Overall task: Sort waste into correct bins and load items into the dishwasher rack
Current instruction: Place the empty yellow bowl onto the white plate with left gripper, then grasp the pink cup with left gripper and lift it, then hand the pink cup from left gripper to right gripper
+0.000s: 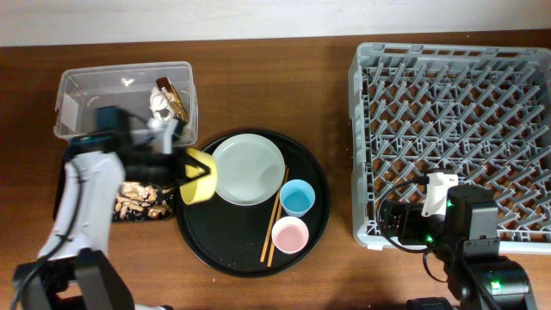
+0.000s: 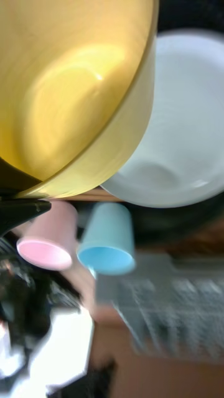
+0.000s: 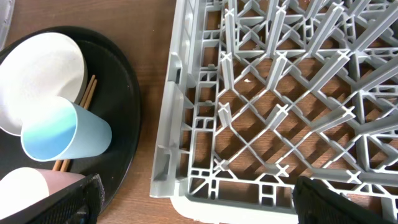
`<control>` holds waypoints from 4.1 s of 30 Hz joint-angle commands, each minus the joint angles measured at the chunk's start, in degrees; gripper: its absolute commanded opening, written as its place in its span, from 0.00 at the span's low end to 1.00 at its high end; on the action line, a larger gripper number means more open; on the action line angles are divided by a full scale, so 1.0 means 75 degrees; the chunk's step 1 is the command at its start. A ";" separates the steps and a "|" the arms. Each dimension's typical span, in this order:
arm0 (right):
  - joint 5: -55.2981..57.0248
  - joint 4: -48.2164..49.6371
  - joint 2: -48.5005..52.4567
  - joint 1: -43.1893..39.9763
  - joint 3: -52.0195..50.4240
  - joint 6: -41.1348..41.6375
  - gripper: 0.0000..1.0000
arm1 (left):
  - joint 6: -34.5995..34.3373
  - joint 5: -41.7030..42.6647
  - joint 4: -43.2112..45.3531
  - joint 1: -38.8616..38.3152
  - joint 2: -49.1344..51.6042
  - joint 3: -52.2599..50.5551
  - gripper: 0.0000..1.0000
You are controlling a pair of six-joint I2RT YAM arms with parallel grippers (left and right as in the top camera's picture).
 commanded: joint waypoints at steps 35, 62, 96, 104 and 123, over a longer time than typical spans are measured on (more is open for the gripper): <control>-0.0070 -0.0061 -0.0012 -0.0015 0.0117 -0.0023 0.98 | -0.1032 -0.3080 -0.0443 -0.4357 0.0143 0.0694 0.50; -0.0239 0.0166 -0.0012 -0.0015 0.0117 -0.0020 0.98 | -0.1521 -0.2806 0.1040 -0.4220 -0.2296 -0.0431 0.00; -1.0118 0.5665 0.4351 0.0583 0.0117 -0.1087 0.90 | -0.2460 0.4430 0.5257 -0.3395 0.0699 -0.0443 0.00; -0.9632 0.5779 0.4351 0.0737 0.0117 -0.1084 0.83 | -0.2483 0.4430 0.5254 -0.3392 0.0699 -0.0443 0.00; -0.9524 0.6621 0.4351 0.0737 0.0117 -0.0627 0.59 | -0.2480 0.3144 0.5132 -0.3389 0.0699 -0.0443 0.26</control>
